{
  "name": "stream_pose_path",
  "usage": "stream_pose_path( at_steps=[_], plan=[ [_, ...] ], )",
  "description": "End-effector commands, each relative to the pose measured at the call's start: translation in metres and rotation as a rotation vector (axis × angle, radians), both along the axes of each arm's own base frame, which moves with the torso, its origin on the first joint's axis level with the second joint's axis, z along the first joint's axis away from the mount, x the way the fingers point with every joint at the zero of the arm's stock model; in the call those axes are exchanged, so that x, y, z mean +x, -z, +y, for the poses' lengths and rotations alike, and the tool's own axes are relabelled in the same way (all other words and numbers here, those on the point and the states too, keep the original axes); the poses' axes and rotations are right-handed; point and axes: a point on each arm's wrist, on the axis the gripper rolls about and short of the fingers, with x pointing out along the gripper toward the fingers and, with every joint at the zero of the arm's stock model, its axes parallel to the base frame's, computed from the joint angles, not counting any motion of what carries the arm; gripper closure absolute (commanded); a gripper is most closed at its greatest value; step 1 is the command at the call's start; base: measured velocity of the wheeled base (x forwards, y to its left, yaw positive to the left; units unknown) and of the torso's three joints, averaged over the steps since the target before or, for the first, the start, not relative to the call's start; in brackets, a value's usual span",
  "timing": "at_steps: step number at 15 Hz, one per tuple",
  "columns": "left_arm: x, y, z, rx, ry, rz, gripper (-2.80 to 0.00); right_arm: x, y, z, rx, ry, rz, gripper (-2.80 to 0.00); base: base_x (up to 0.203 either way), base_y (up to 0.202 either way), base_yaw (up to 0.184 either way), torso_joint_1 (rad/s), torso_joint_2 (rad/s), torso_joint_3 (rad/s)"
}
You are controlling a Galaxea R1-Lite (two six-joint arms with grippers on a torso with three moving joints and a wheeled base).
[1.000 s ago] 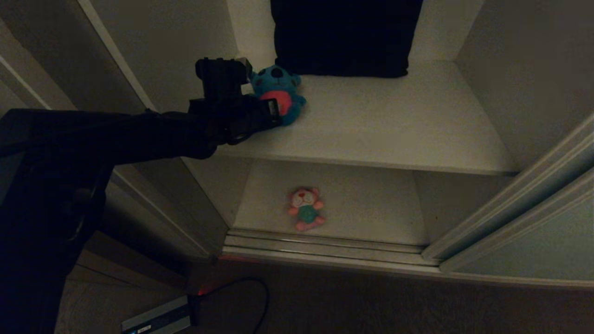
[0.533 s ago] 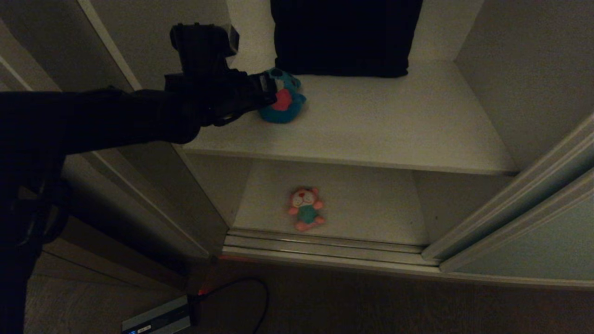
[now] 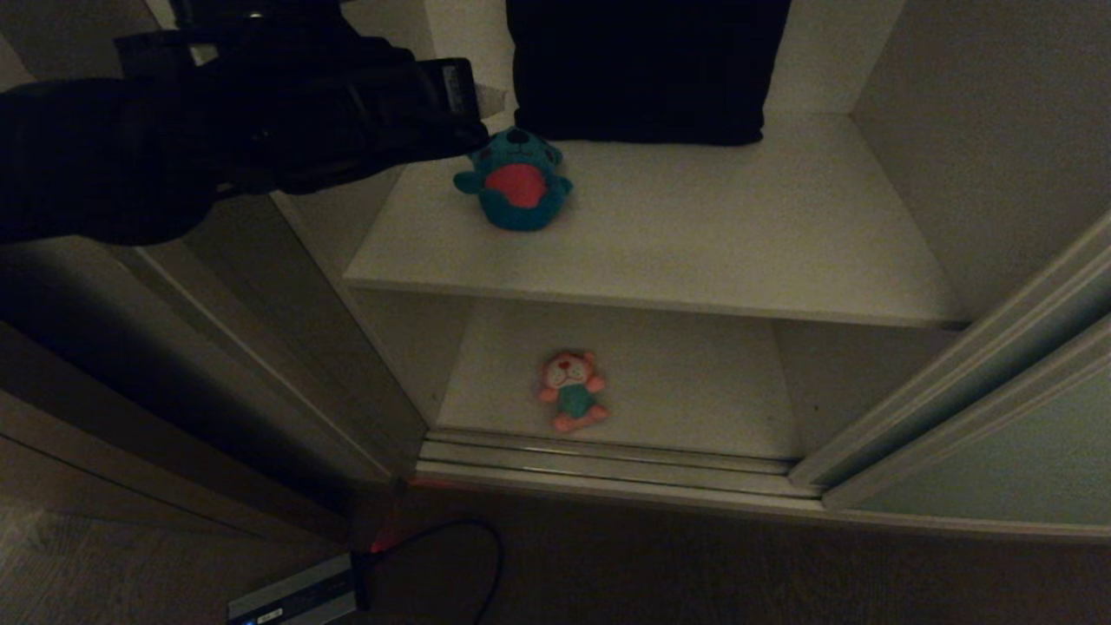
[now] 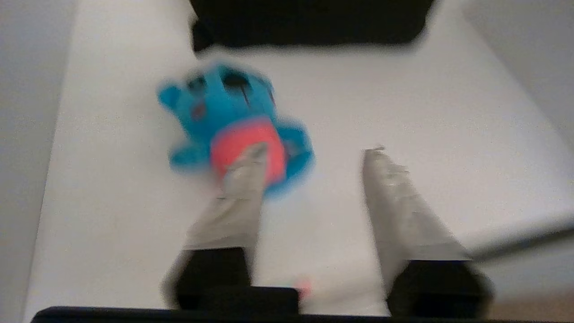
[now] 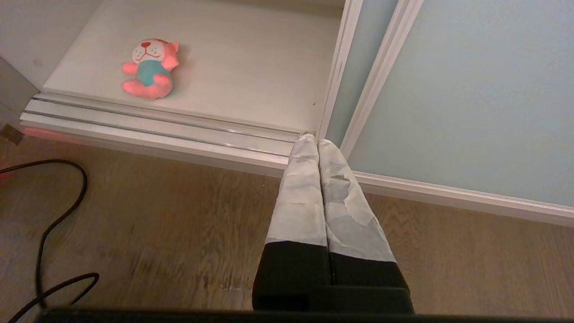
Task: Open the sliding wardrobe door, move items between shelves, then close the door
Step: Place the blue doll on the higher shelf, then place the pink doll on the higher shelf
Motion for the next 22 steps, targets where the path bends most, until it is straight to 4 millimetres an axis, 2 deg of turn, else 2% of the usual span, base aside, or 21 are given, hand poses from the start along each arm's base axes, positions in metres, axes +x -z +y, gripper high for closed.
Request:
stream_pose_path(
  at_steps=[1, 4, 7, 9, 12, 15, 18, 22],
  plan=[
    [-0.058, -0.001, 0.013, 0.019, 0.051, 0.003, 0.00, 0.000, 0.001, 0.000, 0.000, -0.001, 0.002, 0.00, 0.000, 0.000, 0.000, 0.000, 0.00, 0.000],
    [-0.113, 0.022, 0.034, 0.026, 0.098, 0.061, 0.00, 0.000, 0.001, 0.000, 0.000, 0.000, 0.002, 0.00, 0.000, 0.000, 0.000, 0.000, 0.00, 0.000],
    [-0.172, 0.034, 0.071, 0.021, 0.093, 0.076, 0.00, 0.000, 0.001, 0.000, 0.000, 0.000, 0.002, 0.00, 0.000, 0.000, 0.000, 0.000, 0.00, 0.000],
    [-0.212, 0.050, 0.101, 0.036, 0.043, 0.111, 0.00, 0.000, 0.001, 0.000, 0.000, -0.001, 0.002, 0.00, 0.000, 0.000, 0.000, 0.000, 0.00, 0.000],
    [-0.277, 0.090, 0.138, 0.035, -0.027, 0.158, 0.00, 0.000, 0.001, 0.000, -0.002, 0.000, 0.002, 0.00, 0.000, 0.000, 0.000, 0.000, 0.00, 0.000],
    [-0.329, 0.140, 0.152, 0.030, -0.164, 0.214, 0.00, 0.000, 0.001, 0.000, 0.000, -0.001, 0.002, 0.00, 0.000, 0.000, 0.000, 0.000, 0.00, 0.000],
    [-0.344, 0.195, 0.148, 0.027, -0.278, 0.261, 0.00, 0.000, 0.001, 0.000, -0.001, 0.000, 0.002, 0.00, 0.000, 0.000, 0.000, 0.000, 0.00, 0.000],
    [-0.340, 0.271, 0.146, 0.110, -0.313, 0.228, 0.00, 0.000, 0.001, 0.000, 0.000, 0.000, 0.002, 0.00, 0.000, 0.000, 0.000, 0.000, 0.00, 0.000]
  ],
)
